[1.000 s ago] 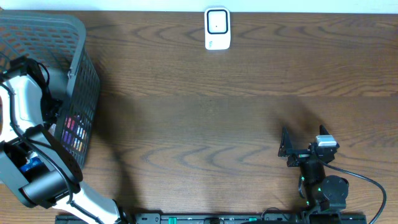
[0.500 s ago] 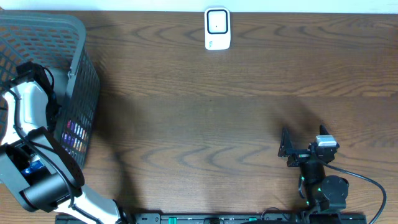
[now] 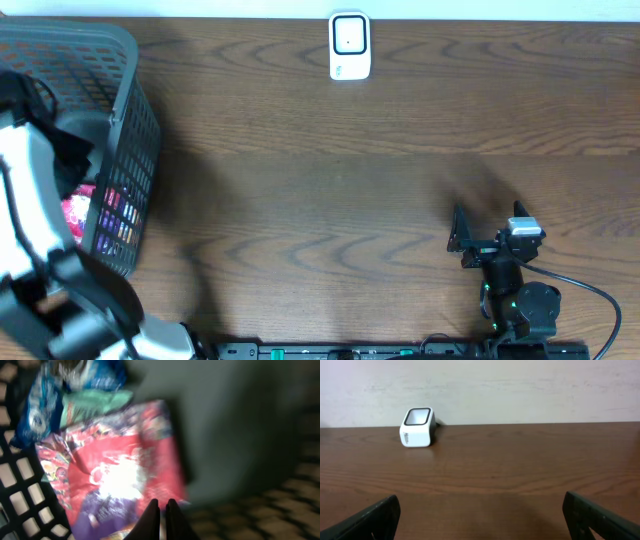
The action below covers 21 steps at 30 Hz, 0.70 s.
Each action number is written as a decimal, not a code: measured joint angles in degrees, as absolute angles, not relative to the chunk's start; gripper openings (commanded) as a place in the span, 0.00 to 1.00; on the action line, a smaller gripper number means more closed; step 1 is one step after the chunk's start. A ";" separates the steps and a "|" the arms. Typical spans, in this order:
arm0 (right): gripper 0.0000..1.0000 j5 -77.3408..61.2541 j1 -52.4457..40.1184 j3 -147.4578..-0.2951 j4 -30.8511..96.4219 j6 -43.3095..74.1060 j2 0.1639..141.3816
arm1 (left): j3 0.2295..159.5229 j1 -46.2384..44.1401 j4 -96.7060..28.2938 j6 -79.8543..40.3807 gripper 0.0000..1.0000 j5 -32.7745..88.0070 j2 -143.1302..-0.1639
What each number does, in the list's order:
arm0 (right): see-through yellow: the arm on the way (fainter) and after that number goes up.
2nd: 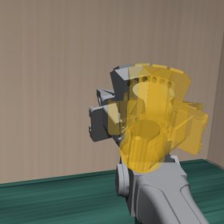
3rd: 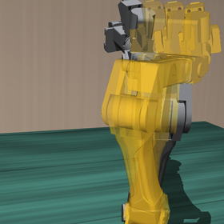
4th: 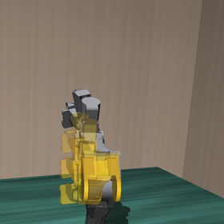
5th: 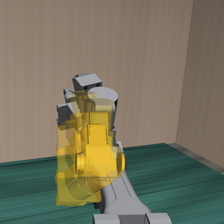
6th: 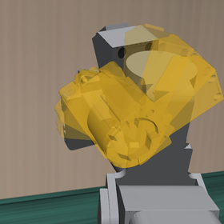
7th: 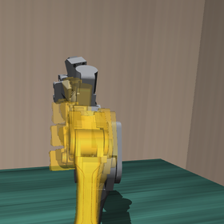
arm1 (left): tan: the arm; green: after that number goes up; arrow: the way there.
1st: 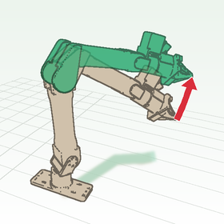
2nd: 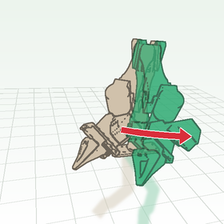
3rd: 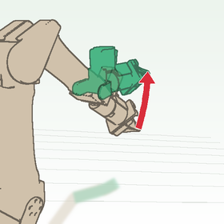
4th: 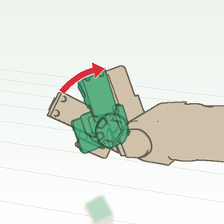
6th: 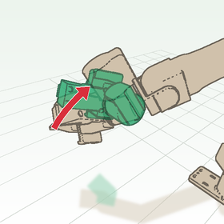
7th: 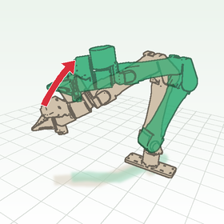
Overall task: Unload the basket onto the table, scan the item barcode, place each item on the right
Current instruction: 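Grasp the purple-red Carefree pad pack in the basket with the left gripper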
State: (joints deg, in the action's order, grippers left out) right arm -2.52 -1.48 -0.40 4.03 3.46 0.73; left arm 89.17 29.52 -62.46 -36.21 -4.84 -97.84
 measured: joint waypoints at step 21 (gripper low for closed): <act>0.99 -2.52 -1.48 -0.40 4.01 3.46 0.73 | 85.84 29.52 -62.00 -35.97 0.86 -7.92 -99.04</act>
State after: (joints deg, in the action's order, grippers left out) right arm -2.52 -1.48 -0.40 4.01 3.46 0.73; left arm 85.84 29.52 -62.00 -35.97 -7.92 -99.04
